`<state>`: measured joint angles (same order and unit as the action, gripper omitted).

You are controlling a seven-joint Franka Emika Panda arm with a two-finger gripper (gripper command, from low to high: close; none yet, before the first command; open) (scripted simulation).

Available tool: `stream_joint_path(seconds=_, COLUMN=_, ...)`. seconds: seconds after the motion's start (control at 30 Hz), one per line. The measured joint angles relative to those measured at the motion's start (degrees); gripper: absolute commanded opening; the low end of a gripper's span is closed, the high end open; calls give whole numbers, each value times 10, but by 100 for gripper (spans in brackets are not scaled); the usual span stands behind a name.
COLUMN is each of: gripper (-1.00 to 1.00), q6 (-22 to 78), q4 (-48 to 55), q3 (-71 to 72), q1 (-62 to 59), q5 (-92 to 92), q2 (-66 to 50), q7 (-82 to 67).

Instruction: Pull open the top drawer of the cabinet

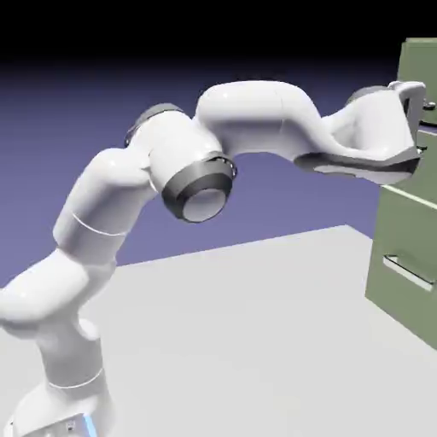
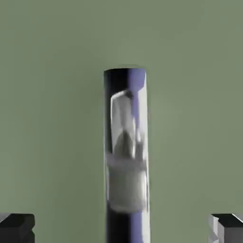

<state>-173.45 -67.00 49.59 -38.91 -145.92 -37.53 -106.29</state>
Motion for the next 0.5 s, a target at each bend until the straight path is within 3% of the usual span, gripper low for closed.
stream_joint_path(seconds=0.03, gripper=0, q6=-5, q4=21, q3=-12, q1=16, q5=16, q2=-13, q7=-20)
stream_joint_path(seconds=0.07, gripper=-100, q6=-9, q4=38, q3=-22, q1=29, q5=29, q2=-24, q7=-38)
stream_joint_path(seconds=0.13, gripper=-100, q6=-9, q4=38, q3=-22, q1=30, q5=29, q2=-24, q7=-38)
stream_joint_path(seconds=0.5, gripper=-100, q6=47, q4=-186, q3=139, q1=-171, q5=-115, q2=104, q7=150)
